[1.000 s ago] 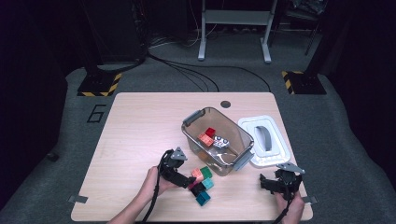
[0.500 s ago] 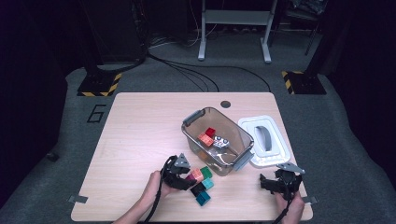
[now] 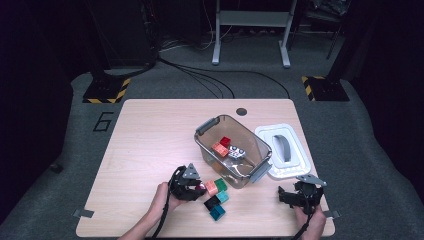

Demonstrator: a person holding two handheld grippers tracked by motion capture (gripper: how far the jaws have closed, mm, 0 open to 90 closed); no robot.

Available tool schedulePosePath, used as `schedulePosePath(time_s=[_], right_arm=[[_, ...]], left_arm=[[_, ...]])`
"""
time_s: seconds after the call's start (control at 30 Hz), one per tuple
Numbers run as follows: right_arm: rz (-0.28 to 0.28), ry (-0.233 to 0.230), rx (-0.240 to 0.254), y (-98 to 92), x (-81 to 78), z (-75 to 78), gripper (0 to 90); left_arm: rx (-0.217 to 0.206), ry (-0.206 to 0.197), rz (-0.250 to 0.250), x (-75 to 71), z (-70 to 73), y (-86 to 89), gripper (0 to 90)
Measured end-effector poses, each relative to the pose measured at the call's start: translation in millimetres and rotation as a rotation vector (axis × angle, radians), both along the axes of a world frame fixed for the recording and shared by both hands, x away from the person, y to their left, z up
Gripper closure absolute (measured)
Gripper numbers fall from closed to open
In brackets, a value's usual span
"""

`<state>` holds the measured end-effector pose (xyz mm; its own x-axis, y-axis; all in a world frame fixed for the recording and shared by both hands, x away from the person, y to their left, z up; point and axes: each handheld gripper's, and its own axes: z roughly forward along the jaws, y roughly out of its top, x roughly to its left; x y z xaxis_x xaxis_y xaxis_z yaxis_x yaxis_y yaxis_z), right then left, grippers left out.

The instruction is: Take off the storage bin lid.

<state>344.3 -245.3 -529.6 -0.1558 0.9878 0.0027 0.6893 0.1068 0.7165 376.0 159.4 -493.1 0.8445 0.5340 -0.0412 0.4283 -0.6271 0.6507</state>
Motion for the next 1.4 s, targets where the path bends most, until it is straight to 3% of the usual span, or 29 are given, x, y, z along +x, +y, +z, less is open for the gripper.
schedulePosePath(time_s=[0.57, 0.77, 1.4], right_arm=[[-0.001, 0.0, 0.0, 0.0, 0.0, 0.0, 0.1], [-0.001, 0.0, 0.0, 0.0, 0.0, 0.0, 0.1], [0.0, 0.0, 0.0, 0.0, 0.1, 0.0, 0.1]], left_arm=[[-0.017, -0.026, 0.074, 16.3, 23.5, 30.1, 59.0], [-0.038, -0.058, 0.103, 23.2, 36.5, 39.2, 59.1], [-0.034, -0.118, 0.117, 46.0, 79.5, 40.4, 59.1]])
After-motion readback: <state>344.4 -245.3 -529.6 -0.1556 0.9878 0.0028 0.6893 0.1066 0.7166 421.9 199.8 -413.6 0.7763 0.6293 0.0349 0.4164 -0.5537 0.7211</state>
